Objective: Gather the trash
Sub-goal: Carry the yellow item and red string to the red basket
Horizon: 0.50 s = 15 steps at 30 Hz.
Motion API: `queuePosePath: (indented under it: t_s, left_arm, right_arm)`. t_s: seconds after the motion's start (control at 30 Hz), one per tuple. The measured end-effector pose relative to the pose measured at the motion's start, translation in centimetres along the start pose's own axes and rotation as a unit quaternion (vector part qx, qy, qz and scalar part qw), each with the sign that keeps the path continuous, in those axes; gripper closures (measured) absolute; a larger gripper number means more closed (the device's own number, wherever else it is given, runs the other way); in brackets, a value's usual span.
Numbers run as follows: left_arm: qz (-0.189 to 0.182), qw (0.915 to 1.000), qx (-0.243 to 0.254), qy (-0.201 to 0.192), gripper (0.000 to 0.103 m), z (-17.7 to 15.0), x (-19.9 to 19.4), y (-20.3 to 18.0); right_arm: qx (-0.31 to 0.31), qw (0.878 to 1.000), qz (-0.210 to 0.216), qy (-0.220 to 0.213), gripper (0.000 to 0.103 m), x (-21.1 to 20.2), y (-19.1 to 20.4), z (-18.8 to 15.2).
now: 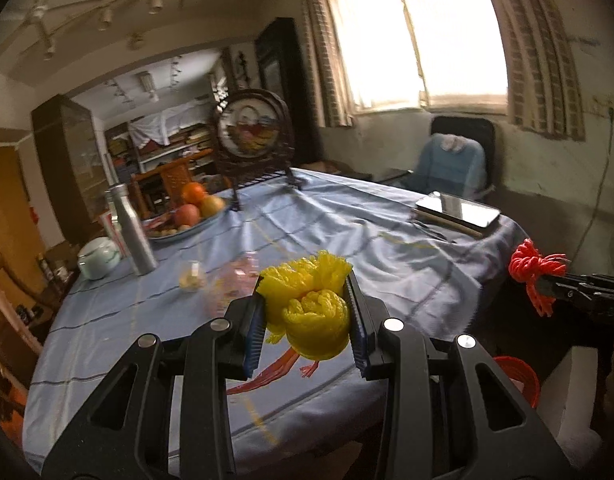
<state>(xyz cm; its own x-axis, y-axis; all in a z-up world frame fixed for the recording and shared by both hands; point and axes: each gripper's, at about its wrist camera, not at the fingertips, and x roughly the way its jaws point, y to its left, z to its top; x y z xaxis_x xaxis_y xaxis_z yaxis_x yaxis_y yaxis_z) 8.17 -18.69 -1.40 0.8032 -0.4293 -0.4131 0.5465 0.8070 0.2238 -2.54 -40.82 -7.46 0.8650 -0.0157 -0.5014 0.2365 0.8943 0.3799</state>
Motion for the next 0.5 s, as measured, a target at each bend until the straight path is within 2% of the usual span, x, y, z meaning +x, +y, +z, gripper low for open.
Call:
queuePosePath:
  t_s: [0.13, 0.27, 0.37, 0.5]
  left_arm:
    - [-0.041, 0.9988, 0.02, 0.019, 0.066, 0.1, 1.9, -3.5]
    - [-0.095, 0.9939, 0.038, 0.042, 0.066, -0.4, 3.7, -7.4]
    - [-0.135, 0.9873, 0.049, 0.067, 0.066, -0.9, 5.2, -10.3]
    - [-0.165, 0.979, 0.066, 0.1, 0.066, -1.9, 6.8, -13.1]
  right_arm:
    - [0.015, 0.999, -0.035, 0.025, 0.081, 0.4, -3.5, -1.4]
    - [0.05, 0.995, -0.061, 0.058, 0.081, 0.9, -7.6, -3.6]
    - [0.072, 0.989, -0.093, 0.09, 0.081, 2.0, -10.7, -5.7]
    - [0.113, 0.977, -0.115, 0.137, 0.075, 5.2, -15.1, -8.7]
